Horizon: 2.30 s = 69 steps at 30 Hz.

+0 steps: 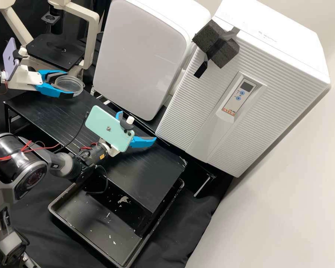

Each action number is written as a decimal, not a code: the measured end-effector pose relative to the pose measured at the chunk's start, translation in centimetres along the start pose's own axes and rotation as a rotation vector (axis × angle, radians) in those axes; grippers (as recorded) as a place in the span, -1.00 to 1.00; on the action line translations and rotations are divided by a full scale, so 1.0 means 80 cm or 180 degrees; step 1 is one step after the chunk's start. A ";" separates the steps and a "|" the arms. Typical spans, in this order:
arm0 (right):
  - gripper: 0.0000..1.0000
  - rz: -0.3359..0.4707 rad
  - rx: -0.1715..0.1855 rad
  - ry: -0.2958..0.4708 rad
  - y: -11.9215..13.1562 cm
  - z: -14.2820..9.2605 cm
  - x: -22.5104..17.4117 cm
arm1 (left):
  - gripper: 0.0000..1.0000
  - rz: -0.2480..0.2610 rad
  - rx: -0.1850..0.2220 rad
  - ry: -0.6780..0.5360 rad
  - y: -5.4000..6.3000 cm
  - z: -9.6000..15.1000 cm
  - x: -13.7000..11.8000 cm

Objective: Place the petri dish on the microscope

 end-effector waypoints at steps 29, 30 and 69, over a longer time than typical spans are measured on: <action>1.00 0.0000 0.0000 0.0000 0.000 0.000 0.000 | -1.00 0.0135 -0.0264 0.0268 0.011 -0.055 -0.022; 1.00 0.0000 0.0000 0.0000 0.000 0.000 0.000 | -1.00 0.0127 -0.0262 0.0246 0.010 -0.052 -0.021; 1.00 0.0000 0.0000 0.0000 0.000 0.000 0.000 | -1.00 0.0433 -0.0316 0.1178 0.067 -0.143 -0.006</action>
